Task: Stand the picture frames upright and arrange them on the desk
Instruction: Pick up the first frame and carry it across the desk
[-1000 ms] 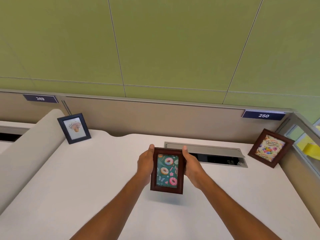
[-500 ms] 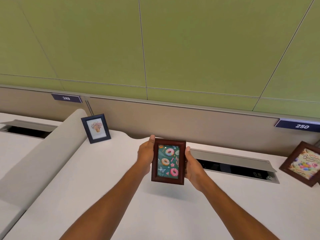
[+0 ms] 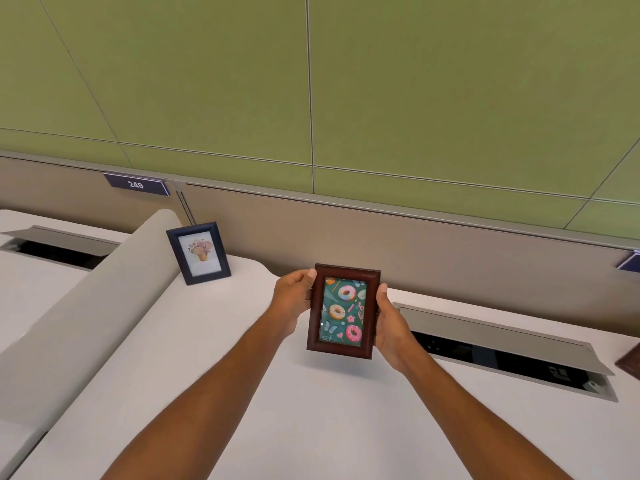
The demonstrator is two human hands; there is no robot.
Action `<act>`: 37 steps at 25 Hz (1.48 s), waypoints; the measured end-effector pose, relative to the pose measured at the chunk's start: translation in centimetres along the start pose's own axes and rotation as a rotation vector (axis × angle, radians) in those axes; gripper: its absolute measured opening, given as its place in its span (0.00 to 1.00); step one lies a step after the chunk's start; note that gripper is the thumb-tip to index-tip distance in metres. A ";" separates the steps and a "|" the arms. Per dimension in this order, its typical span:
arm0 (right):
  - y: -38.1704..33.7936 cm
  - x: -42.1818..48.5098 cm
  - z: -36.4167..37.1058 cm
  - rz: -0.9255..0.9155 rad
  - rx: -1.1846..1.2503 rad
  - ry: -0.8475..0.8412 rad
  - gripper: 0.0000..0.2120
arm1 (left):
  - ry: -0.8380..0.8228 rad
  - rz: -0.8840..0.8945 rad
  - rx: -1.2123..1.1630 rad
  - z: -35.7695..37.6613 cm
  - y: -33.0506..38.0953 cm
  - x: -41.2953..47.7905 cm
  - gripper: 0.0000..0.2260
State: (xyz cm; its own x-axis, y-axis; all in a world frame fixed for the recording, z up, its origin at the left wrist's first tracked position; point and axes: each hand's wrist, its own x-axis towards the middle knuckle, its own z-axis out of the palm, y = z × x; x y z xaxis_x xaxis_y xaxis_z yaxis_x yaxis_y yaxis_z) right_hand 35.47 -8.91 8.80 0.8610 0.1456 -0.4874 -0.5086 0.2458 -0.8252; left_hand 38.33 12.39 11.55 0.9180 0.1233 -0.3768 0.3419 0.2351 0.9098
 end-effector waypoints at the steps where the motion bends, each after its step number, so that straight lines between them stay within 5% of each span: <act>1: -0.1 0.9 0.0 0.001 -0.004 0.006 0.34 | 0.007 0.001 0.006 0.0 0.0 0.8 0.12; 15: -1.1 10.9 -1.9 -0.006 0.016 0.137 0.32 | 0.022 -0.009 0.013 1.8 -2.2 11.5 0.14; 37: -1.0 13.0 -6.5 -0.012 0.088 0.199 0.34 | -0.107 0.013 0.079 5.2 -4.5 13.7 0.12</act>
State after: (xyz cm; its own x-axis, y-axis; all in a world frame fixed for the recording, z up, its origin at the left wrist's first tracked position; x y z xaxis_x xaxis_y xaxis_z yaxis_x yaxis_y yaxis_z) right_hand 47.18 -13.50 1.40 0.8455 -0.0478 -0.5319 -0.4892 0.3301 -0.8073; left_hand 50.39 8.02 3.18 0.9371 0.0210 -0.3483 0.3410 0.1566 0.9269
